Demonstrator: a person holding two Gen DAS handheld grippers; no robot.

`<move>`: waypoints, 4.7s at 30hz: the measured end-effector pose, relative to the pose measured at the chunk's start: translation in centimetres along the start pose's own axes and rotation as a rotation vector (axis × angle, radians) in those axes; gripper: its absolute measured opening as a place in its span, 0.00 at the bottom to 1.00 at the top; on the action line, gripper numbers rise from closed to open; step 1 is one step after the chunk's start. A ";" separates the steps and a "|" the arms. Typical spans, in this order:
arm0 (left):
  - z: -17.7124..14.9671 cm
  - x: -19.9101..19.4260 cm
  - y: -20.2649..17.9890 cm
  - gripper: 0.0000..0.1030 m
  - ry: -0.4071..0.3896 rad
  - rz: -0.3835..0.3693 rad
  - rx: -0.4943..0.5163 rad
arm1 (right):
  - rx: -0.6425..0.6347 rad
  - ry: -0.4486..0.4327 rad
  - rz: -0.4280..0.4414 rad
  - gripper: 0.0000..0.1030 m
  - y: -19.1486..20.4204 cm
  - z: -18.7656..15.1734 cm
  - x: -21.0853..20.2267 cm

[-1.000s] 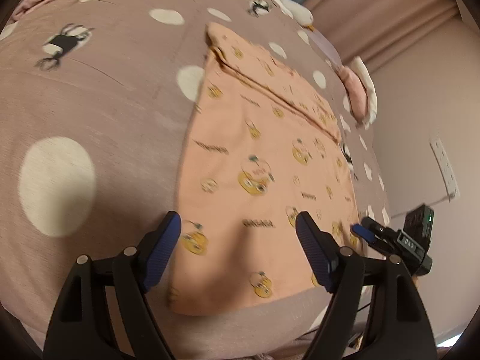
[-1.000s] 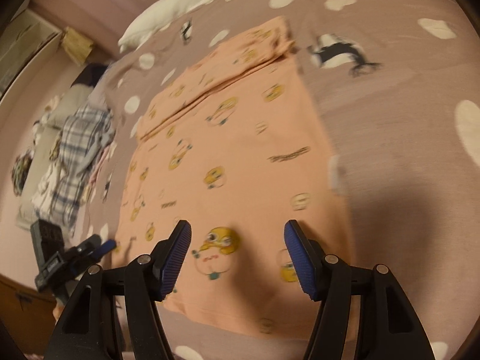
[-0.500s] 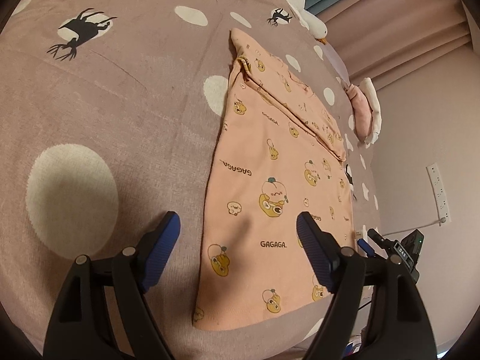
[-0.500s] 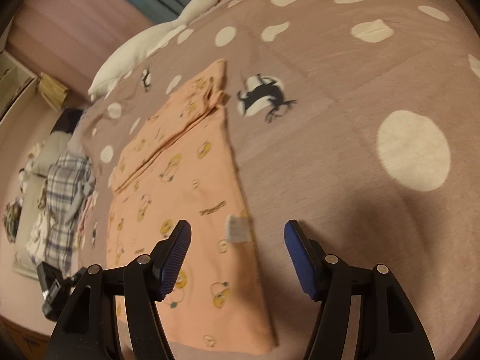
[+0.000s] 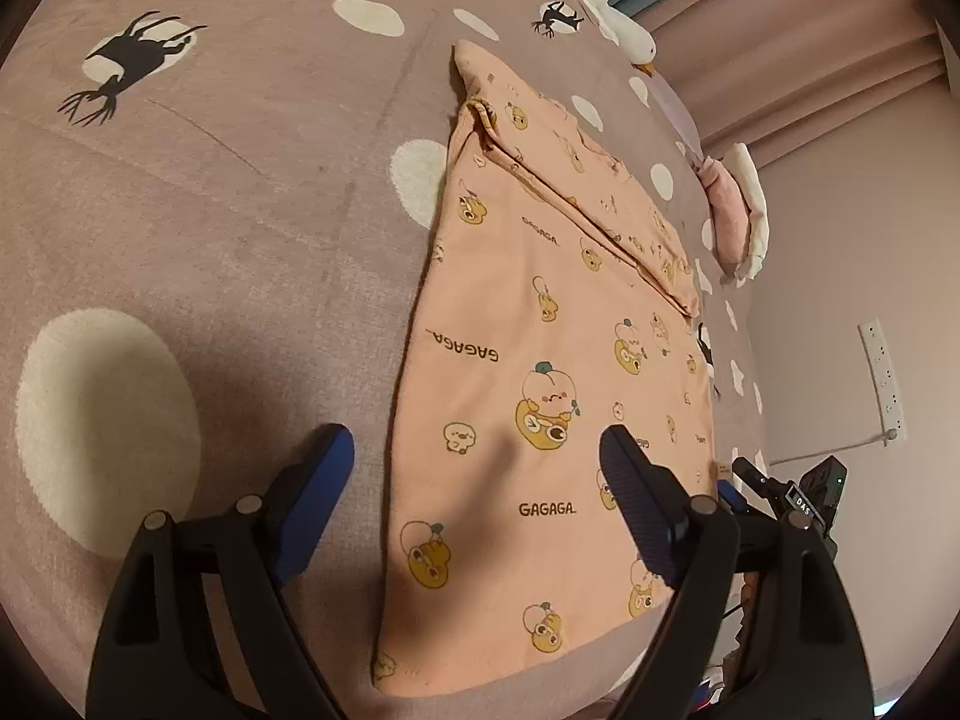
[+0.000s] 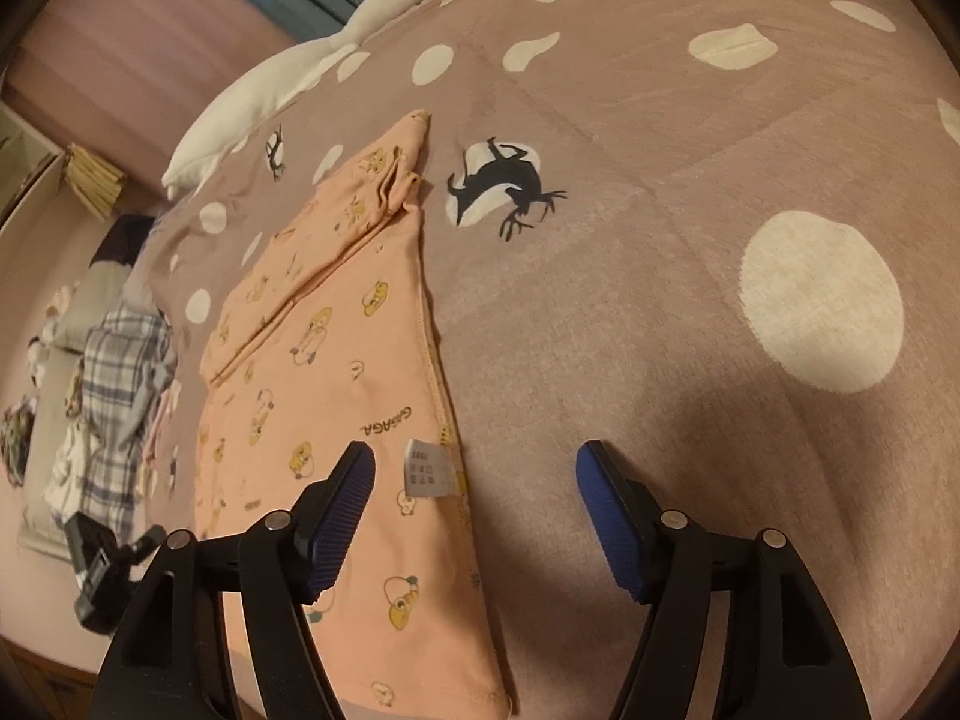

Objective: Fold small clothes

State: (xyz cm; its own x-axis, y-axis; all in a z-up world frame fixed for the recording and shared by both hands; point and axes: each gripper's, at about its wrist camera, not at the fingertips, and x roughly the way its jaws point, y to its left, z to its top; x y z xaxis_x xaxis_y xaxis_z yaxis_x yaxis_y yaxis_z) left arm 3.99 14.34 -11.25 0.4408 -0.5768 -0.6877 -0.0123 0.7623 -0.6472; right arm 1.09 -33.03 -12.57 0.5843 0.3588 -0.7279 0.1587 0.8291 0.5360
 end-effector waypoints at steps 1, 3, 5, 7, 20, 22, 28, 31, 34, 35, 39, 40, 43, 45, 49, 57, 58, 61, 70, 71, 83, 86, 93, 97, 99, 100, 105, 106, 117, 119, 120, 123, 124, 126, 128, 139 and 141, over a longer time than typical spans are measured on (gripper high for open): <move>0.0 0.1 0.0 0.82 0.002 0.000 0.002 | -0.004 0.001 0.002 0.68 0.1 0.1 0.1; 0.1 0.2 -0.2 0.82 0.007 -0.003 0.006 | -0.015 0.005 0.007 0.68 0.2 0.1 0.2; 0.2 0.3 -0.3 0.82 0.012 -0.007 0.009 | -0.024 0.010 0.011 0.68 0.4 0.1 0.4; 0.3 0.5 -0.4 0.84 0.019 -0.010 0.009 | -0.032 0.015 0.016 0.68 0.6 0.2 0.6; 1.3 2.4 -2.0 0.85 0.072 -0.039 0.046 | -0.117 0.068 0.056 0.68 2.9 1.0 2.5; 1.7 2.8 -2.1 0.86 0.077 -0.053 0.037 | -0.130 0.077 0.060 0.68 3.2 1.2 2.8; 2.2 3.4 -2.4 0.87 0.089 -0.073 0.041 | -0.140 0.091 0.071 0.68 3.7 1.2 3.3; 2.0 3.3 -2.7 0.87 0.100 -0.085 0.054 | -0.138 0.102 0.089 0.68 3.5 1.1 3.1; 1.4 3.2 -2.8 0.87 0.117 -0.099 0.073 | -0.123 0.113 0.113 0.68 3.1 0.6 2.8; 1.1 3.1 -2.8 0.87 0.124 -0.104 0.079 | -0.119 0.116 0.120 0.68 3.0 0.5 2.7; 0.1 2.7 -2.6 0.87 0.143 -0.128 0.087 | -0.102 0.126 0.143 0.68 2.5 -0.1 2.3; -0.1 2.6 -2.5 0.87 0.146 -0.136 0.085 | -0.098 0.129 0.149 0.68 2.5 -0.2 2.2; -0.9 2.2 -2.2 0.87 0.157 -0.160 0.077 | -0.086 0.139 0.166 0.68 2.2 -0.5 2.0; -1.3 2.0 -2.1 0.87 0.162 -0.171 0.072 | -0.080 0.145 0.175 0.68 2.1 -0.8 1.8; -1.9 1.6 -2.1 0.87 0.166 -0.188 0.063 | -0.075 0.150 0.182 0.68 2.0 -1.0 1.7; -1.9 0.6 -0.9 0.86 0.150 -0.223 0.012 | -0.078 0.157 0.189 0.68 1.8 -1.7 1.4; -1.9 0.5 -0.8 0.86 0.150 -0.224 0.009 | -0.077 0.158 0.191 0.68 1.7 -1.8 1.3; -1.8 0.4 -0.6 0.86 0.146 -0.234 -0.004 | -0.073 0.159 0.196 0.68 1.5 -1.9 1.2; -2.4 1.2 -1.2 0.87 0.183 -0.253 0.015 | -0.082 0.166 0.197 0.68 1.7 -2.0 1.4; -2.4 1.4 -1.5 0.87 0.190 -0.251 0.021 | -0.086 0.168 0.196 0.68 1.9 -1.9 1.6; -1.6 3.6 -3.2 0.85 0.222 -0.248 0.056 | -0.147 0.184 0.186 0.69 4.6 -1.3 3.7; -1.7 3.3 -2.8 0.75 0.213 -0.237 0.050 | -0.133 0.177 0.200 0.69 4.2 -1.3 3.5; -1.8 2.8 -1.3 0.34 0.202 -0.170 0.029 | -0.073 0.178 0.239 0.60 2.7 -1.5 3.0; -1.9 2.6 -1.3 0.22 0.191 -0.133 0.028 | -0.033 0.172 0.239 0.45 2.1 -1.5 3.0; -2.0 2.5 -1.5 0.21 0.184 -0.119 0.038 | -0.038 0.165 0.228 0.38 2.1 -1.5 2.9; -2.0 2.4 -1.7 0.21 0.180 -0.111 0.047 | -0.040 0.161 0.226 0.33 2.1 -1.6 2.9; -2.2 2.2 -2.6 0.21 0.164 -0.082 0.096 | -0.058 0.142 0.199 0.20 2.0 -1.8 2.7; -2.1 2.2 -2.7 0.21 0.162 -0.081 0.101 | -0.060 0.142 0.198 0.17 1.9 -1.8 2.7; -1.5 2.2 -4.1 0.17 0.119 -0.123 0.135 | -0.037 0.095 0.298 0.11 1.8 -1.4 1.7; -1.4 2.2 -4.4 0.16 0.112 -0.130 0.141 | -0.037 0.083 0.320 0.10 2.1 -1.3 1.4; -1.3 2.2 -4.6 0.14 0.108 -0.135 0.144 | -0.039 0.075 0.333 0.09 2.2 -1.2 1.3; -0.9 2.2 -4.9 0.09 0.091 -0.154 0.146 | -0.042 0.058 0.363 0.09 2.8 -0.9 1.1; -0.8 2.2 -5.0 0.08 0.088 -0.160 0.144 | -0.042 0.055 0.370 0.08 2.8 -0.8 1.1; -0.5 2.2 -5.0 0.07 0.082 -0.171 0.137 | -0.037 0.049 0.387 0.08 3.1 -0.6 1.2; -0.3 2.2 -5.0 0.05 0.080 -0.190 0.127 | -0.021 0.042 0.415 0.08 3.1 -0.3 1.2; 1.1 1.3 -5.2 0.02 0.046 -0.331 0.088 | 0.049 0.003 0.539 0.07 2.5 0.8 0.9; 1.2 1.1 -5.2 0.02 0.038 -0.357 0.075 | 0.059 -0.007 0.562 0.07 2.6 0.9 0.7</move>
State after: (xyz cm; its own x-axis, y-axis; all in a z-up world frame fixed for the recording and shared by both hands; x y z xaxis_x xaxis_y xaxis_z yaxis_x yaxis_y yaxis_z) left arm 5.65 10.09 -8.24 0.3715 -0.8198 -0.4358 0.2027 0.5297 -0.8236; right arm 2.65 -31.05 -11.32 0.5975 0.7348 -0.3210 -0.1341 0.4863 0.8635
